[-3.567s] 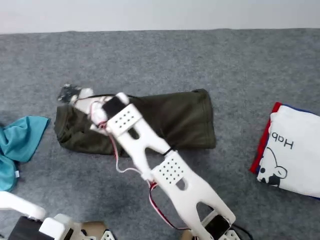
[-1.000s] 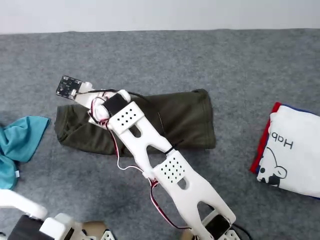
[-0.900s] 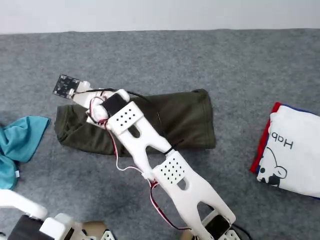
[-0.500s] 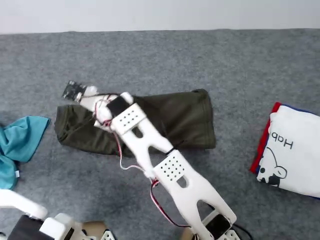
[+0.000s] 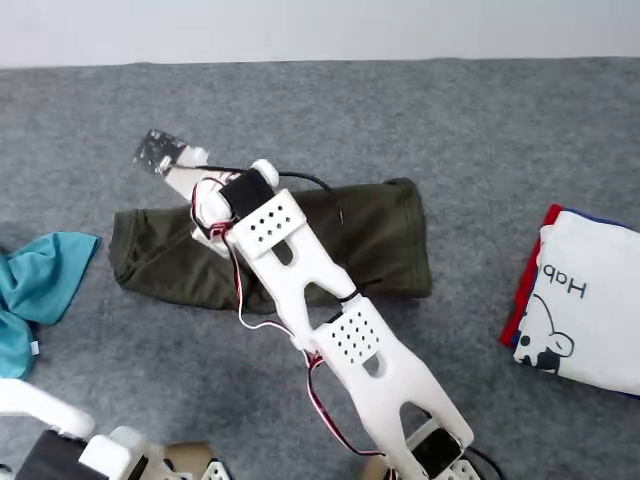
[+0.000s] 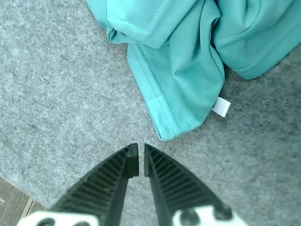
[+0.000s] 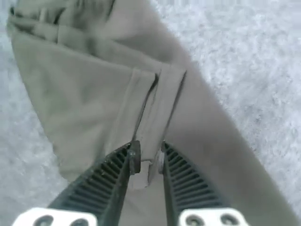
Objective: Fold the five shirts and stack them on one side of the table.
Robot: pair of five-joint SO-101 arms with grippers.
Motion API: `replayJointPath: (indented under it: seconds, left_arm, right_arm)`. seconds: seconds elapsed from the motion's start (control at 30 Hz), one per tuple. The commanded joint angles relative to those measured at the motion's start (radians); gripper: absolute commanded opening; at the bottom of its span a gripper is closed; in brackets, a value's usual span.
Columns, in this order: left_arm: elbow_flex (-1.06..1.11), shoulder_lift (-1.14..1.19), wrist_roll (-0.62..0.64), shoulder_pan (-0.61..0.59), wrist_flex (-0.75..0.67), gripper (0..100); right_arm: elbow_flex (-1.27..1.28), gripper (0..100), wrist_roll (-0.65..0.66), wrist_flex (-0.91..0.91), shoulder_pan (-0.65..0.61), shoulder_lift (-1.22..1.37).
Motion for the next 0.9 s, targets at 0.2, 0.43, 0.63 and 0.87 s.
replayJointPath:
  seconds: [0.2, 0.43, 0.63, 0.87]
  left_arm:
    - [-0.004, -0.037, 0.003, 0.006, -0.014, 4]
    - [-0.004, -0.037, 0.003, 0.005, -0.012, 4]
    - [-0.004, -0.037, 0.003, 0.002, -0.012, 4]
    - [-0.004, -0.037, 0.003, 0.0, -0.012, 4]
  right_arm:
    - [0.175, 3.6, -0.109, 0.047, -0.088, -0.196]
    - [0.509, 3.6, -0.196, 0.039, -0.131, -0.311]
    - [0.574, 3.6, -0.201, 0.036, -0.077, -0.259]
    - [0.532, 3.5, -0.199, -0.01, -0.001, -0.16]
